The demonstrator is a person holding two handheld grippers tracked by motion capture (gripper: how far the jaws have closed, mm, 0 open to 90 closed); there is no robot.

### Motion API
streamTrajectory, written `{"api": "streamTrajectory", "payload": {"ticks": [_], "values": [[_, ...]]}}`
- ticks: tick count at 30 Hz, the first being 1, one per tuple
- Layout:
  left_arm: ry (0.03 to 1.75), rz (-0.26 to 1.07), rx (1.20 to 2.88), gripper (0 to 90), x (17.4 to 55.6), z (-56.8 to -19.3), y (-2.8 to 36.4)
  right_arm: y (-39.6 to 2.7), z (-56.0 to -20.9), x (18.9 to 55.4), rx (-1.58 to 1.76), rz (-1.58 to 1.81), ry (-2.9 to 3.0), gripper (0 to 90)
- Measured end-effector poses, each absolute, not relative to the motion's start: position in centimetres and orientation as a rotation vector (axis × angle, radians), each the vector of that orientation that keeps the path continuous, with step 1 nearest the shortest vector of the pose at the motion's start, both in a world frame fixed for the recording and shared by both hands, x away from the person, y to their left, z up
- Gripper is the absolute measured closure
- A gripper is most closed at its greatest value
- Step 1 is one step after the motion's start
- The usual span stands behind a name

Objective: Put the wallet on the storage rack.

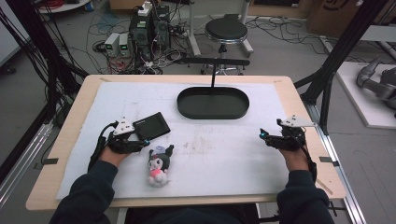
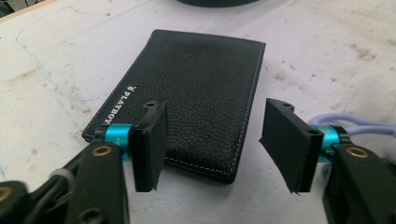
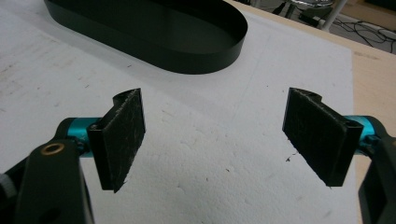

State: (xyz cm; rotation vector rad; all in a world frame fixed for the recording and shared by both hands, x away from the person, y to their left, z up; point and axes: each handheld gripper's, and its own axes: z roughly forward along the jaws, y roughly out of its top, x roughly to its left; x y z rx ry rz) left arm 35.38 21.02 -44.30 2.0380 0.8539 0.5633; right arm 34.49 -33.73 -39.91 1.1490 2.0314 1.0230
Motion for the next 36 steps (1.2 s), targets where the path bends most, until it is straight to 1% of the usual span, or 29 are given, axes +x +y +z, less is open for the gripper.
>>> {"api": "streamTrajectory", "payload": {"ticks": [4, 6, 8, 10, 14, 16, 17, 20, 21, 22, 25, 29, 32, 34, 36], "values": [[0.828, 0.608, 2.101, 42.9, 35.5, -44.7, 20.7, -33.8, -39.9, 34.5, 1.151, 1.024, 2.033, 21.6], [0.829, 0.618, 2.1, 43.3, 35.4, -44.7, 20.6, -33.7, -39.9, 34.5, 1.152, 1.024, 2.033, 21.6], [0.808, 0.643, 2.124, 45.7, 35.4, -44.7, 20.6, -33.8, -40.0, 34.6, 1.15, 1.022, 2.033, 21.6], [0.789, 0.664, 2.141, 45.1, 35.3, -44.8, 20.4, -33.7, -40.0, 34.6, 1.152, 1.023, 2.033, 21.6], [0.761, 0.691, 2.156, 48.7, 35.3, -44.9, 20.2, -33.7, -39.9, 34.5, 1.154, 1.021, 2.033, 21.6], [0.752, 0.687, 2.157, 52.6, 35.2, -44.9, 20.0, -33.7, -39.9, 34.5, 1.156, 1.023, 2.032, 21.6], [0.744, 0.678, 2.155, 56.1, 35.2, -44.8, 20.1, -33.7, -39.9, 34.5, 1.155, 1.022, 2.032, 21.6], [0.736, 0.634, 2.123, 70.7, 35.1, -44.6, 20.3, -33.7, -39.9, 34.5, 1.156, 1.025, 2.033, 21.6], [0.74, 0.629, 2.121, 73.8, 35.1, -44.6, 20.3, -33.7, -39.9, 34.5, 1.156, 1.024, 2.034, 21.7], [0.739, 0.62, 2.118, 73.8, 35.1, -44.6, 20.3, -33.7, -39.9, 34.5, 1.156, 1.024, 2.034, 21.7], [0.765, 0.618, 2.091, 80.4, 35.0, -44.3, 20.4, -33.7, -40.0, 34.6, 1.159, 1.024, 2.035, 21.6], [0.814, 0.612, 2.038, 83.8, 34.9, -43.6, 20.9, -33.6, -40.0, 34.6, 1.16, 1.025, 2.034, 21.7], [0.843, 0.586, 1.965, 84.9, 34.8, -42.8, 21.4, -33.6, -40.0, 34.6, 1.162, 1.026, 2.032, 21.7], [0.858, 0.554, 1.889, 85.5, 34.7, -41.6, 21.7, -33.6, -40.0, 34.5, 1.164, 1.028, 2.031, 21.7], [0.859, 0.548, 1.881, 86.0, 34.7, -41.3, 21.8, -33.6, -39.9, 34.5, 1.163, 1.027, 2.027, 21.7]]}}
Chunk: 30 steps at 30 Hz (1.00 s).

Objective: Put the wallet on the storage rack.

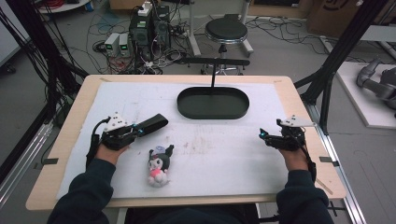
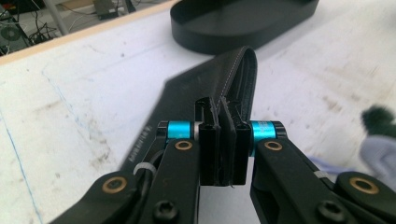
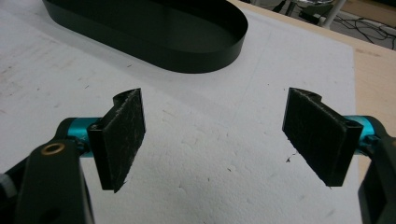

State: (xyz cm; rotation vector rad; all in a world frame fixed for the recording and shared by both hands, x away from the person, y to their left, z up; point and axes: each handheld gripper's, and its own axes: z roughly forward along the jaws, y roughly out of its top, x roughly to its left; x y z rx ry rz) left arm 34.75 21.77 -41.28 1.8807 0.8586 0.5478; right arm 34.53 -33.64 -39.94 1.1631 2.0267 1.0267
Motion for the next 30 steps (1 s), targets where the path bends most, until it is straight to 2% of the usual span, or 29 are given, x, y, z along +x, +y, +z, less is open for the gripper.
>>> {"api": "streamTrajectory", "payload": {"ticks": [13, 30], "values": [[0.984, 0.394, 1.69, 87.3, 35.5, -38.5, 24.6, -33.6, -39.9, 34.5, 1.165, 1.028, 2.025, 21.7], [1.059, 0.443, 1.739, 86.8, 36.1, -38.8, 25.3, -33.5, -39.9, 34.5, 1.162, 1.026, 2.031, 21.7]]}}
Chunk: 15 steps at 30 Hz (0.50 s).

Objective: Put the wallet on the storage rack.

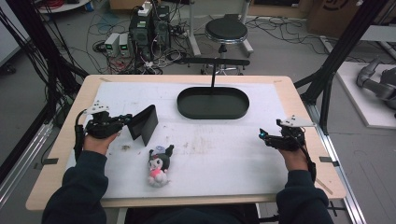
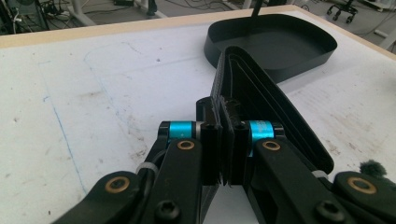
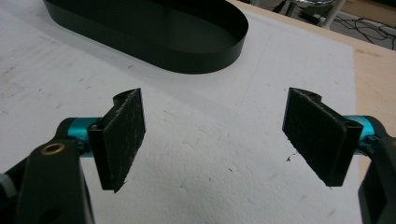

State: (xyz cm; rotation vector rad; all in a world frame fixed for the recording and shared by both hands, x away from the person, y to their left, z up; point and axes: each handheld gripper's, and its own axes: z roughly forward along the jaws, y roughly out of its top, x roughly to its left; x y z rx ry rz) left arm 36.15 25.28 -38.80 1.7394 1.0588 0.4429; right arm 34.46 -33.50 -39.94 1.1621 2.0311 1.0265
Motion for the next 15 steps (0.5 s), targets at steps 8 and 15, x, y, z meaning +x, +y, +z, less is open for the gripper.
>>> {"api": "streamTrajectory", "payload": {"ticks": [8, 15], "values": [[1.065, 0.425, 1.734, 74.9, 36.28, -38.97, 25.01, -33.48, -39.95, 34.45, 1.157, 1.027, 2.033, 21.7], [1.101, 0.429, 1.729, 49.5, 36.51, -39.22, 24.68, -33.42, -39.97, 34.45, 1.158, 1.028, 2.037, 21.7]]}}
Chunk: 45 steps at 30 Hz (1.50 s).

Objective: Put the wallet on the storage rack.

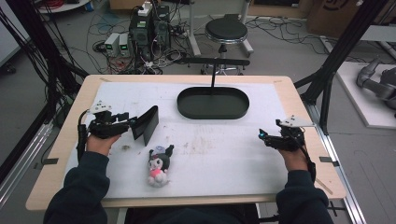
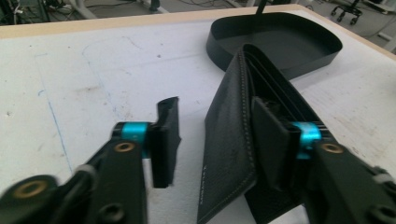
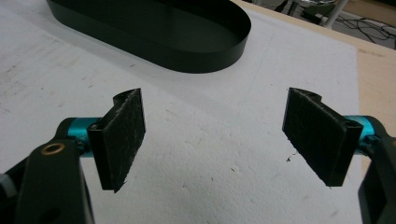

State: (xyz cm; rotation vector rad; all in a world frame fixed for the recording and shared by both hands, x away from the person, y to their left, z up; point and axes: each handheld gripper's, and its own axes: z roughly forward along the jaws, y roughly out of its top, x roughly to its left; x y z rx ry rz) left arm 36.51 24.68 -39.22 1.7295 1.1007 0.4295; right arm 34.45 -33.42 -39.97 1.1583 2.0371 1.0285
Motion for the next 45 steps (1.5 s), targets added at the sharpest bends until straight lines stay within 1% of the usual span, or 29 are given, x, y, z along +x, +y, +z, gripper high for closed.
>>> {"api": "streamTrajectory", "payload": {"ticks": [4, 9, 14, 20, 26, 27, 28, 30, 31, 36, 39, 45], "values": [[1.101, 0.441, 1.732, 49.0, 36.4, -39.2, 24.7, -33.4, -40.0, 34.4, 1.158, 1.028, 2.038, 21.7], [1.117, 0.454, 1.682, 49.6, 36.2, -39.7, 25.1, -33.4, -40.0, 34.5, 1.158, 1.026, 2.038, 21.7], [1.118, 0.477, 1.678, 50.0, 36.1, -39.6, 25.2, -33.4, -40.0, 34.5, 1.155, 1.026, 2.042, 21.7], [1.117, 0.496, 1.668, 47.5, 36.0, -39.5, 25.2, -33.4, -40.0, 34.5, 1.158, 1.026, 2.042, 21.7], [1.091, 0.535, 1.633, 37.5, 35.2, -39.3, 25.2, -33.4, -40.0, 34.5, 1.157, 1.023, 2.044, 21.7], [1.077, 0.541, 1.624, 30.4, 35.0, -39.3, 25.1, -33.4, -40.0, 34.5, 1.157, 1.023, 2.043, 21.7], [1.06, 0.554, 1.614, 30.4, 34.7, -39.2, 25.0, -33.4, -40.0, 34.5, 1.157, 1.023, 2.043, 21.7], [1.019, 0.572, 1.6, 21.2, 34.0, -39.0, 24.7, -33.4, -40.0, 34.5, 1.157, 1.025, 2.043, 21.7], [1.004, 0.571, 1.598, 18.1, 33.8, -39.0, 24.6, -33.4, -40.1, 34.6, 1.157, 1.027, 2.043, 21.7], [0.991, 0.546, 1.625, 17.0, 32.9, -39.8, 23.1, -33.4, -40.1, 34.6, 1.152, 1.024, 2.047, 21.8], [0.99, 0.572, 1.663, 17.0, 32.9, -40.2, 21.8, -33.4, -40.0, 34.5, 1.153, 1.025, 2.046, 21.8], [1.025, 0.609, 1.724, 17.0, 33.7, -41.3, 20.9, -33.4, -40.1, 34.6, 1.153, 1.025, 2.049, 21.8]]}}
